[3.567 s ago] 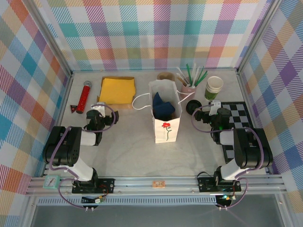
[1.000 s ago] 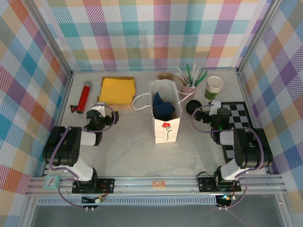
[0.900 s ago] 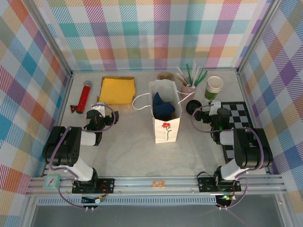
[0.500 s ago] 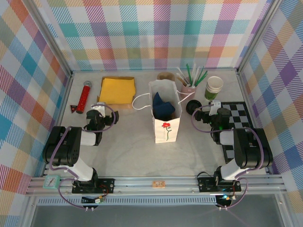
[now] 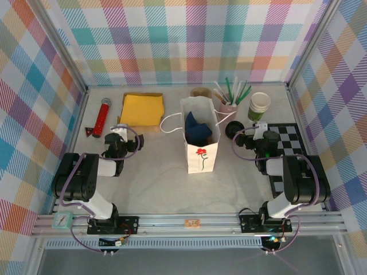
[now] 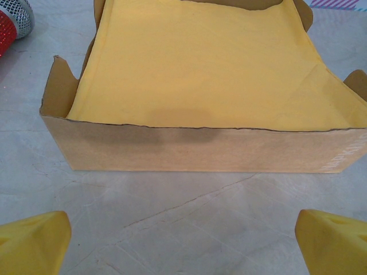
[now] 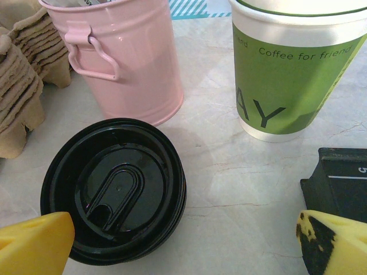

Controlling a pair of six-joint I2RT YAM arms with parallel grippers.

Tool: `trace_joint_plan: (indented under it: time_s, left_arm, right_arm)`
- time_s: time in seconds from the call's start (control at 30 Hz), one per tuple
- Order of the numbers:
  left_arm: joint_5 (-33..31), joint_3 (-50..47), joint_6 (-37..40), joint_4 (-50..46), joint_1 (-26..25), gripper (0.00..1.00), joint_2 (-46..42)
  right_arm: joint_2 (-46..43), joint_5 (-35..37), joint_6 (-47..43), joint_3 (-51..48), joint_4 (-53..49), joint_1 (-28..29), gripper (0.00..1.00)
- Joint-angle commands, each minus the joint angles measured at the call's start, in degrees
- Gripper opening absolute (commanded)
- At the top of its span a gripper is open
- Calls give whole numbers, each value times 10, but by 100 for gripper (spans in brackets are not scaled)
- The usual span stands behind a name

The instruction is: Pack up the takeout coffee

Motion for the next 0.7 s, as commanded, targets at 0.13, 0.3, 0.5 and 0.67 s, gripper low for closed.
trace_joint_plan:
  time_s: [0.13,0.3,0.5,0.67]
  left_arm:
    - [9,-1,-1,13,5,100,-9]
    - [9,-1,-1,13,6,100,-9]
    - [9,-1,-1,13,6,100,-9]
    - [5,4,0,5,3,100,-8]
  right_arm:
    - [-1,-12,2,9,1,-4,99]
    - [-1,-12,2,9,1,-5,99]
    - [-1,-12,2,9,1,-5,99]
    - [-1,-12,1,9,1,-5,99]
